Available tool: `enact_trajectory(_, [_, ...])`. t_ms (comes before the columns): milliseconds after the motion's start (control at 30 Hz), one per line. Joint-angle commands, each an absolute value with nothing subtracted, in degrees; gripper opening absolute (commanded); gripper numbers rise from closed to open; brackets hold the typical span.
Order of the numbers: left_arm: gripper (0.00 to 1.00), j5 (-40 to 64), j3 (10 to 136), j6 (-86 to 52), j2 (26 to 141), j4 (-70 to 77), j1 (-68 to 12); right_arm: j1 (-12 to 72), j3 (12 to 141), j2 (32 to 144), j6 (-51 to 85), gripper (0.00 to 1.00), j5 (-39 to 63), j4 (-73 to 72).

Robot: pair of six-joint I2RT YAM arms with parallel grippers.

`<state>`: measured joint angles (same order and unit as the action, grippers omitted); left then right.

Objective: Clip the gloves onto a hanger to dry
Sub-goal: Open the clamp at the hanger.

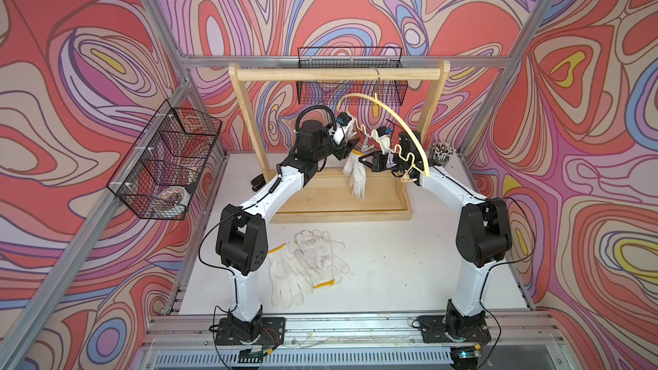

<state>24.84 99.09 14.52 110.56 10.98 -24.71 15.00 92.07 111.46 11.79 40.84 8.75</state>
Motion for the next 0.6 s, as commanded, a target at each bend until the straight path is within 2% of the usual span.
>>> enact_trajectory(0, [0.65, 27.97, 101.16, 13.07, 111.77, 14.29, -23.76, 15.42, 93.51, 112.34, 12.13, 0.0, 41.39, 9.03])
enact_trajectory(567, [0.65, 35.65, 103.42, 11.44, 114.39, 15.36, -22.32, 15.47, 94.35, 113.09, 11.96, 0.0, 42.08, 9.52])
